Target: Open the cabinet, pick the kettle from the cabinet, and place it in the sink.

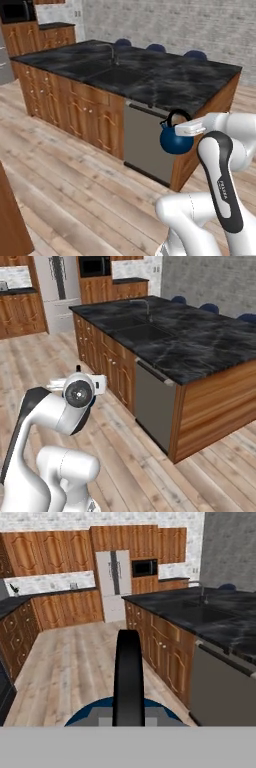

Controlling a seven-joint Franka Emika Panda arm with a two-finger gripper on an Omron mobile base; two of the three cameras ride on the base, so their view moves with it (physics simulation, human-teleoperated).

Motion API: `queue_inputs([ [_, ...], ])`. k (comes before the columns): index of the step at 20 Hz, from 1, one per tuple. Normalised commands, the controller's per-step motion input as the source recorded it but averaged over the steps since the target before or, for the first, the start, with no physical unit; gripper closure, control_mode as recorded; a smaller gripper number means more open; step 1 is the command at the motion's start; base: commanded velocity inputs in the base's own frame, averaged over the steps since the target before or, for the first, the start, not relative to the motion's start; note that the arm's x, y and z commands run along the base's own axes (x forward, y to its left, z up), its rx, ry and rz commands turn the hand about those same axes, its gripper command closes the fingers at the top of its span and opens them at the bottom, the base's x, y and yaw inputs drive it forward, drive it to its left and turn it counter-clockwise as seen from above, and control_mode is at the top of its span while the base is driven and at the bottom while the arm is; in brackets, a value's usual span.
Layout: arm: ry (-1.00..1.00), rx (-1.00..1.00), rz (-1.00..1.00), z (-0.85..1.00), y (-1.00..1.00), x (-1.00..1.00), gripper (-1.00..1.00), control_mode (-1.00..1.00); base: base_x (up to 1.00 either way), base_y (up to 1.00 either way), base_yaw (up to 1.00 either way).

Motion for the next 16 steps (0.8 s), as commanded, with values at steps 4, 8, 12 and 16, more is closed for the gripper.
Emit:
queue_inputs([
  [4, 0.0, 0.0, 0.0, 0.0, 0.0, 0.0, 1.0, 1.0, 0.56, 0.35, -0.13],
  [8, 0.0, 0.0, 0.0, 0.0, 0.0, 0.0, 1.0, 1.0, 0.56, 0.35, -0.13],
  [12, 0.0, 0.0, 0.0, 0.0, 0.0, 0.0, 1.0, 1.0, 0.61, 0.29, -0.16],
  [16, 0.0, 0.0, 0.0, 0.0, 0.0, 0.0, 1.0, 1.0, 0.61, 0.26, -0.14],
])
